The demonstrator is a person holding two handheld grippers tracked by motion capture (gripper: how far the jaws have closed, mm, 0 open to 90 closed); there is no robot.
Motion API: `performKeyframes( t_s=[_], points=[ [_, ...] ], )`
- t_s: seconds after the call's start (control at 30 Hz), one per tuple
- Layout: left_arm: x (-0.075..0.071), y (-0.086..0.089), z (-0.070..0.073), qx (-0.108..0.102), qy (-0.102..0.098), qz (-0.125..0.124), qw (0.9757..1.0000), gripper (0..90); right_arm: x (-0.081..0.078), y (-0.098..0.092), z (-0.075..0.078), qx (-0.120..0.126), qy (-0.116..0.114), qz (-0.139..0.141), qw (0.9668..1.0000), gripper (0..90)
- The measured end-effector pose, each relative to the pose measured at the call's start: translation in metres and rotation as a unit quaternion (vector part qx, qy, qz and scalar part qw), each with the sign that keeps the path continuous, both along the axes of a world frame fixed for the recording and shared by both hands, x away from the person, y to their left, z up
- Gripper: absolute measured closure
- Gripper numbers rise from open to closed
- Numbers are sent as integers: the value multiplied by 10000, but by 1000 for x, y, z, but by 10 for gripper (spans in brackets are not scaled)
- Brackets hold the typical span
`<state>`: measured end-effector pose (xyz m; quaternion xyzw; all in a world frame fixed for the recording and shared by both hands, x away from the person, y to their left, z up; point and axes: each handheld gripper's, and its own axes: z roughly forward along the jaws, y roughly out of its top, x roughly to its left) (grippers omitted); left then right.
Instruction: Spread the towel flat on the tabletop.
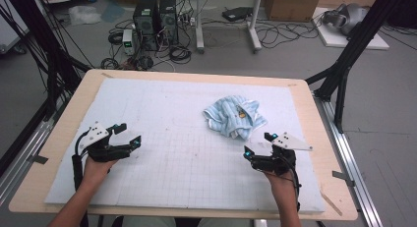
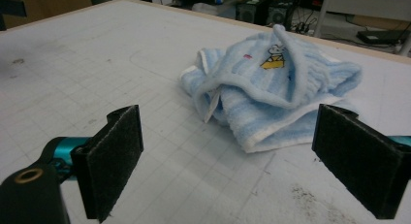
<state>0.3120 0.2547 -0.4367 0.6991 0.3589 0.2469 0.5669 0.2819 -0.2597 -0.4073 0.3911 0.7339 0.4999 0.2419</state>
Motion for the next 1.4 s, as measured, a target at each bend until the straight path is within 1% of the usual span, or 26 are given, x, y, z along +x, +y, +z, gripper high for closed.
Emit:
performKeyframes(
  t_s=[0.1,0.17,0.27,0.43,0.5,0.6,0.63,0.67,0.73,0.77,0.8,0.83,0.87,0.93,0.97,1.03,1.1,1.13,1.17,1.2,1.23,1.27,1.3,1.33,1.37,1.4],
  points=[
    [-1,0,0,-11,21,49,10000,219,2,5,-1,-44,79,71,9999,102],
    [0,-1,0,3,24,54,10000,220,7,10,-1,-61,136,78,9999,103],
    [1,-3,0,2,17,39,10000,223,19,21,4,-123,89,49,9999,103],
    [3,-4,-1,-20,41,30,10000,227,54,47,16,-471,-16,-38,9989,103],
    [4,-4,-1,-38,45,28,10000,230,70,57,17,-576,60,-102,9983,103],
    [5,-4,-1,-55,70,41,10000,234,94,72,14,-741,260,-141,9968,103],
    [5,-4,-1,-48,77,36,10000,235,108,79,9,-906,474,-254,9944,136],
    [5,-4,-1,-45,85,34,9999,235,108,79,9,-906,474,-254,9944,136],
    [5,-3,-1,-47,93,42,9999,236,118,81,4,-872,654,-314,9935,308],
    [4,-3,-1,-53,104,46,9999,236,121,82,2,-872,712,-369,9930,367],
    [4,-3,-1,-54,98,47,9999,236,123,82,-1,-955,748,-431,9917,438],
    [4,-2,-1,-35,102,50,9999,236,124,83,-2,-1130,746,-535,9893,481],
    [4,-2,-1,-49,113,64,9999,237,125,83,-4,-1213,801,-621,9874,518],
    [4,-1,-1,-47,115,67,9999,238,125,80,-5,-1169,923,-712,9863,617],
    [3,-1,-1,-47,110,77,9999,238,125,78,-5,-1104,951,-721,9867,682],
    [3,-1,-1,-55,115,91,9999,239,122,75,-3,-1033,960,-630,9880,759],
    [3,-1,-1,-33,110,98,9999,239,118,73,-1,-961,941,-529,9895,799],
    [3,-1,-1,-49,118,96,9999,239,113,72,1,-884,851,-432,9915,816],
    [3,-1,-1,-21,114,85,9999,239,113,72,1,-884,851,-432,9915,816],
    [3,-2,-1,-25,114,85,9999,239,111,72,1,-828,832,-380,9924,818],
    [3,-2,-1,-32,114,85,9999,239,107,71,2,-659,802,-276,9942,824],
    [4,-2,-1,-25,118,93,9999,239,103,71,3,-576,771,-209,9951,825],
    [4,-2,-1,-21,118,96,9999,239,103,71,3,-576,771,-209,9951,825],
    [4,-3,-1,-30,114,97,9999,240,97,73,6,-372,767,32,9964,825],
    [3,-3,-1,-41,108,101,9999,240,97,73,6,-372,767,32,9964,825],
    [3,-2,0,-45,105,104,9999,240,87,78,13,-348,669,219,9969,825]
  ],
)
